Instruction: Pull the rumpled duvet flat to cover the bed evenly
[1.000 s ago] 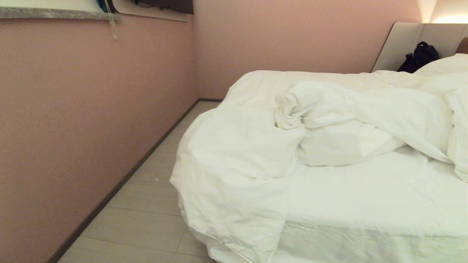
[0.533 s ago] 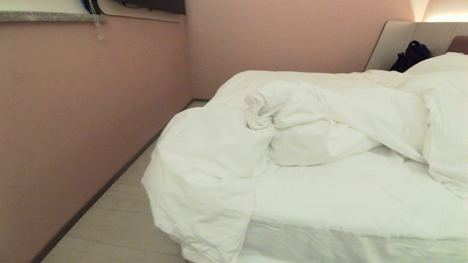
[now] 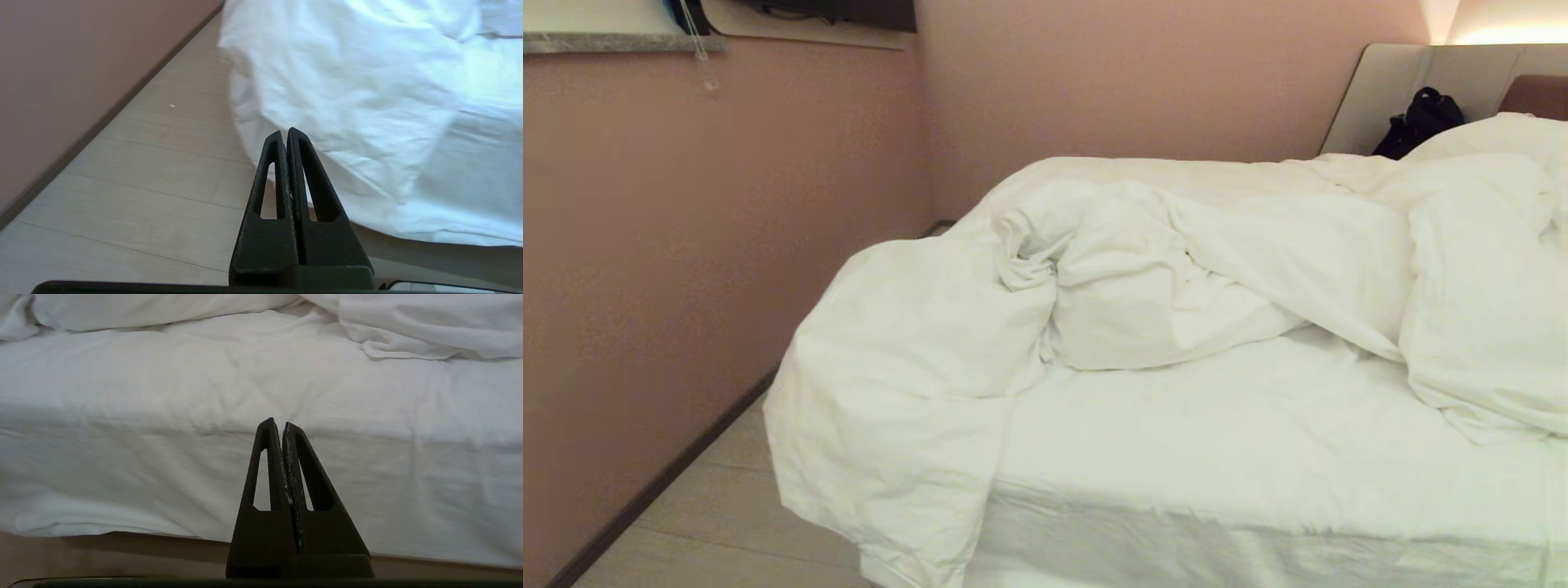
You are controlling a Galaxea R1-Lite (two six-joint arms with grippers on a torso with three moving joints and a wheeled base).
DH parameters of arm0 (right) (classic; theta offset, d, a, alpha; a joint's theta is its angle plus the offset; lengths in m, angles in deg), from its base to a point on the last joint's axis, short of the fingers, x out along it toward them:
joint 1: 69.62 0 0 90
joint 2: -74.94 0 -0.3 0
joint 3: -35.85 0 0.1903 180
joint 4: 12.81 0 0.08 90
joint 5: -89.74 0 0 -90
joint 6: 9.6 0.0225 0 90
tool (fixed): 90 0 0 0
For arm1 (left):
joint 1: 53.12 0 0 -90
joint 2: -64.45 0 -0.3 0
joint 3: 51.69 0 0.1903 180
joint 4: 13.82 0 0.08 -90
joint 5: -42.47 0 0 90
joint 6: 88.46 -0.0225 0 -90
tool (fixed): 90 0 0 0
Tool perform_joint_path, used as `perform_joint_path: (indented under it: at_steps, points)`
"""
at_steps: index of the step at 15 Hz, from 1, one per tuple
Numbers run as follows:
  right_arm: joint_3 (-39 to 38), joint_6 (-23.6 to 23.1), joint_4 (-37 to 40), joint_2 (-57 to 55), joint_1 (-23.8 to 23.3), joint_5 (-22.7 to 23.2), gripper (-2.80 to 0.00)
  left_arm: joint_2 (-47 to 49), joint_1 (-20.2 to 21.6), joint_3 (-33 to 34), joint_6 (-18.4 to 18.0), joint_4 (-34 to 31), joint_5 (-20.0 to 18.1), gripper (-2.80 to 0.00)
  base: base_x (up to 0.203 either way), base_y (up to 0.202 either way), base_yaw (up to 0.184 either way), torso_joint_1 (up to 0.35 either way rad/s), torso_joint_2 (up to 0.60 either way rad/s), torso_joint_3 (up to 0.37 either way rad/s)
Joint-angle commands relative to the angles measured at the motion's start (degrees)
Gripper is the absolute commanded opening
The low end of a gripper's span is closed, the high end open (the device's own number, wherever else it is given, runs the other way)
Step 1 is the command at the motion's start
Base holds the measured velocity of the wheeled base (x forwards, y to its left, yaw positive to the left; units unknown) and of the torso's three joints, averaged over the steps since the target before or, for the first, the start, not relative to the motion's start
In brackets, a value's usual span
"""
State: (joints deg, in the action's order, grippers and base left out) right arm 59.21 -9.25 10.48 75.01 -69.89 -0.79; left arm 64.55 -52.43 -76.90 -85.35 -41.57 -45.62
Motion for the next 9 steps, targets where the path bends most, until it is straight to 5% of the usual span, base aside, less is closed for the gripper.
perform_joint_path:
  at_steps: [1,5,9]
  points:
    - [0.0,0.0,0.0,-0.1,0.0,0.0,-2.8,0.0,0.0,0.0,0.1,0.0,0.0,-2.8,0.0,-0.192,0.001,-0.001,0.0,-0.006]
    - [0.0,0.0,0.0,-0.1,0.0,0.0,-2.8,0.0,0.0,0.0,0.1,0.0,0.0,-2.8,0.0,-0.158,-0.002,0.002,0.0,0.002]
    - [0.0,0.0,0.0,-0.1,0.0,0.0,-2.8,0.0,0.0,0.0,0.2,0.0,0.0,-2.8,0.0,0.0,0.0,0.0,0.0,0.0]
